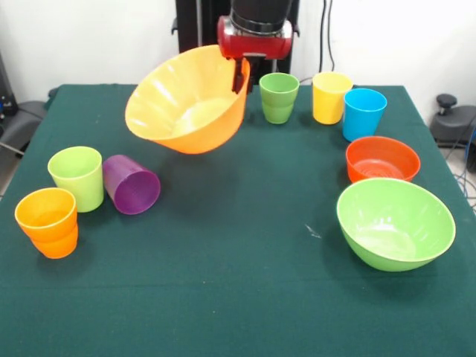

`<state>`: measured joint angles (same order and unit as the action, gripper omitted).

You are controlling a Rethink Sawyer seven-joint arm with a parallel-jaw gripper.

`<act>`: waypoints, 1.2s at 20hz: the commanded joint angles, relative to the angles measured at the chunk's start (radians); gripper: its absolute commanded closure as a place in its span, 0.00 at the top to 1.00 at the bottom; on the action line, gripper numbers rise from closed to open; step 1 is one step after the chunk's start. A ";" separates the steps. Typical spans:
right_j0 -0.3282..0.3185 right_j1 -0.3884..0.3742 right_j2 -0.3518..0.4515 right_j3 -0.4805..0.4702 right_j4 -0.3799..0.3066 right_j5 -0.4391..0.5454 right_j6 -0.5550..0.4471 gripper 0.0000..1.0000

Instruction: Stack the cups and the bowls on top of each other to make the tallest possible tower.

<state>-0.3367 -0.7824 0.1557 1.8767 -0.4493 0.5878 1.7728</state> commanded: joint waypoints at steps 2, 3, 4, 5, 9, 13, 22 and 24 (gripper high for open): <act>0.069 0.100 0.023 -0.102 0.005 0.010 0.101 0.00; 0.072 0.102 0.019 -0.103 0.005 0.008 0.102 0.00; 0.073 0.101 0.017 -0.101 0.007 0.005 0.100 0.00; 0.072 0.099 0.018 -0.102 0.010 0.006 0.095 0.00; 0.077 0.107 0.018 -0.112 0.023 0.009 0.095 0.00; 0.103 0.135 -0.001 -0.137 0.015 0.005 0.117 0.00; 0.110 0.137 -0.012 -0.119 0.021 -0.020 0.117 0.00; 0.115 0.151 -0.012 -0.143 0.038 -0.010 0.130 0.00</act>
<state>-0.2399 -0.6547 0.1268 1.8119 -0.4466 0.5878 1.7728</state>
